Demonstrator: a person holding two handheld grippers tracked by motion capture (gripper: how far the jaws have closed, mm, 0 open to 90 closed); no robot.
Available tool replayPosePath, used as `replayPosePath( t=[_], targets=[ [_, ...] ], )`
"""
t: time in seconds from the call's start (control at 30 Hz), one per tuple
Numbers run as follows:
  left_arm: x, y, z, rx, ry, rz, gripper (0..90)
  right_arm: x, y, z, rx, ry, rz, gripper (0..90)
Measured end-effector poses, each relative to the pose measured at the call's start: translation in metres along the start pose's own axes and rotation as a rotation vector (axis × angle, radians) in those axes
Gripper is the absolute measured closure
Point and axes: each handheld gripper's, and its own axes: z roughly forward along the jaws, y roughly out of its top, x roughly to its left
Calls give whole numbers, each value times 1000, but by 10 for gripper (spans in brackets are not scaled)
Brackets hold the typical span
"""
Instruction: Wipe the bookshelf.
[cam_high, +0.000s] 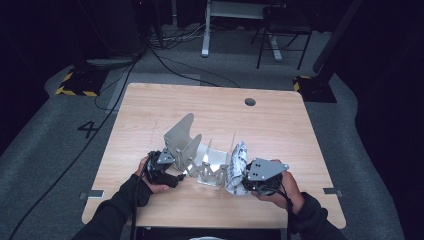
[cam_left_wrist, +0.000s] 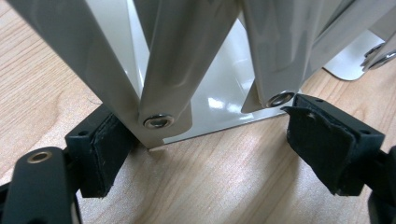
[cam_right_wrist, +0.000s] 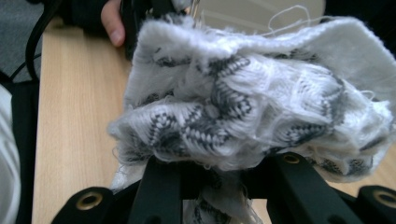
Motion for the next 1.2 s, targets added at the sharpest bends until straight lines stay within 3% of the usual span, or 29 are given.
replayPosePath(
  t=[0.3, 0.4, 0.5, 0.57, 0.83, 0.93, 1.2],
  targets=[
    [0, 0, 0, 0, 0, 0, 164, -15, 1, -22, -38, -90, 23, 725],
    [0, 0, 0, 0, 0, 0, 164, -29, -12, -25, -1, -166, 38, 720],
    [0, 0, 0, -1, 0, -1, 164, -38, -23, -22, 25, -186, 70, 718],
    [0, 0, 0, -1, 0, -1, 164, -47, -38, -16, 70, -212, 95, 718],
    [0, 0, 0, -1, 0, -1, 165, -69, -83, 12, 180, -171, 210, 717],
    [0, 0, 0, -1, 0, -1, 165, -73, -94, 27, 223, -168, 221, 715],
    [0, 0, 0, 0, 1, -2, 165, -75, -104, 52, 258, -134, 251, 688]
  ],
)
